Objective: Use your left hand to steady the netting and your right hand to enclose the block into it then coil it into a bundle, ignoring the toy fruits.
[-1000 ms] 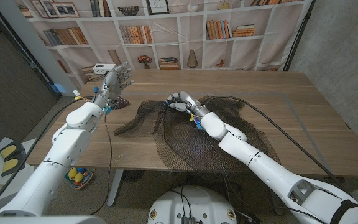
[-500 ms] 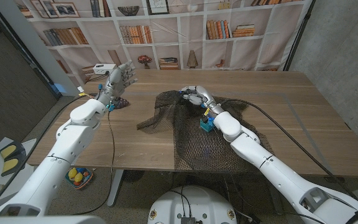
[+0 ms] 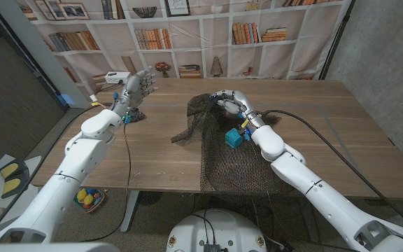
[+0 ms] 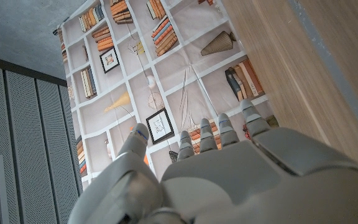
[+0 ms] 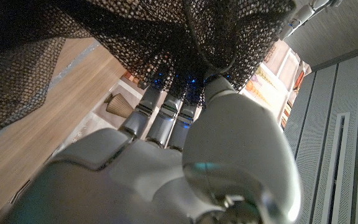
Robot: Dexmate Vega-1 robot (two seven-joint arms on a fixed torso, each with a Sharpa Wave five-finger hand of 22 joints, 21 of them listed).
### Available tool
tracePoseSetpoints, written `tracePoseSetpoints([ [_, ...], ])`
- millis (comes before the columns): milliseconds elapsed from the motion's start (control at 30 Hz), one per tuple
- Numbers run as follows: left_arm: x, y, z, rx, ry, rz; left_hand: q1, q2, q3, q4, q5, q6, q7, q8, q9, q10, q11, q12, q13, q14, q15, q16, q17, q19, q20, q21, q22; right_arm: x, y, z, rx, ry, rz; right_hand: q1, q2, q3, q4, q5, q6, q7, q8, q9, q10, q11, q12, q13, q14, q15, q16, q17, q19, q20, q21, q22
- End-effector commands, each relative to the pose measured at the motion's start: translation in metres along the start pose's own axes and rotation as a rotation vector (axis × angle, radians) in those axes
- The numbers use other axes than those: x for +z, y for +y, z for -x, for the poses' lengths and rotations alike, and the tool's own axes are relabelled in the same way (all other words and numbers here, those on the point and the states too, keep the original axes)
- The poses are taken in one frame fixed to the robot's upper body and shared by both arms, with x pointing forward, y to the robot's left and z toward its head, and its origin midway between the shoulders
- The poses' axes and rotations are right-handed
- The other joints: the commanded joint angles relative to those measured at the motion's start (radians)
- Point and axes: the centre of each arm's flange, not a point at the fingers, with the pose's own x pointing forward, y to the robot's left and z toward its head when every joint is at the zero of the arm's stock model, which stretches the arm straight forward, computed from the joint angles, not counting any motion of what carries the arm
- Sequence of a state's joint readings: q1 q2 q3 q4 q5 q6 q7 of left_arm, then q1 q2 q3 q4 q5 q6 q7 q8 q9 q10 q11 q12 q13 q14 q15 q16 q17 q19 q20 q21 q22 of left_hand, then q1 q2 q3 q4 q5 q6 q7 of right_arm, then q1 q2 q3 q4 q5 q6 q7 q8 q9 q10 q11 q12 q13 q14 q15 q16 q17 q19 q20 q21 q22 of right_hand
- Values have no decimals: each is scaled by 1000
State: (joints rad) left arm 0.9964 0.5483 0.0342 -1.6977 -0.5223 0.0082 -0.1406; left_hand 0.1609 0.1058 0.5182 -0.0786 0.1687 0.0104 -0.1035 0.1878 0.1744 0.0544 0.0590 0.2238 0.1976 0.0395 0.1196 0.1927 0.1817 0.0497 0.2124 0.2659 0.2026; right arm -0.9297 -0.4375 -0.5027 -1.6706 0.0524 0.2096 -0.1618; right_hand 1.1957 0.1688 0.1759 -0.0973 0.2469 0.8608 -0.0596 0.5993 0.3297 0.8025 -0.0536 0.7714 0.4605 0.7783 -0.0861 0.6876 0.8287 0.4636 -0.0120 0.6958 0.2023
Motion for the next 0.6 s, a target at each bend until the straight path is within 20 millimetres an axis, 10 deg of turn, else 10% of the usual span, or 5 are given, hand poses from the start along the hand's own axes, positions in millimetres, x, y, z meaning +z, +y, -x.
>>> tracePoseSetpoints([
  [33, 7, -8, -5, -20, 1, -14, -8, -3, 3, 4, 5, -6, -3, -3, 3, -2, 3, 0, 2, 3, 7, -1, 2, 1, 2, 0, 4, 8, -26, 30, -67, -11, 21, -5, -2, 5, 6, 0, 32, -23, 7, -1, 2, -5, -3, 0, -5, -121, -5, 6, -9, 2, 6, 1],
  [600, 7, -17, -14, -53, 9, -18, -9, -4, 3, 4, 4, -7, -4, -3, 3, -2, 2, -1, 2, 3, 7, -2, 2, 0, 2, -1, 4, 4, -58, 81, -167, 91, 72, -14, -9, 3, 10, 0, 36, -34, 6, -20, -15, -13, -9, -2, -20, -122, -37, 7, -35, 5, 10, 0],
])
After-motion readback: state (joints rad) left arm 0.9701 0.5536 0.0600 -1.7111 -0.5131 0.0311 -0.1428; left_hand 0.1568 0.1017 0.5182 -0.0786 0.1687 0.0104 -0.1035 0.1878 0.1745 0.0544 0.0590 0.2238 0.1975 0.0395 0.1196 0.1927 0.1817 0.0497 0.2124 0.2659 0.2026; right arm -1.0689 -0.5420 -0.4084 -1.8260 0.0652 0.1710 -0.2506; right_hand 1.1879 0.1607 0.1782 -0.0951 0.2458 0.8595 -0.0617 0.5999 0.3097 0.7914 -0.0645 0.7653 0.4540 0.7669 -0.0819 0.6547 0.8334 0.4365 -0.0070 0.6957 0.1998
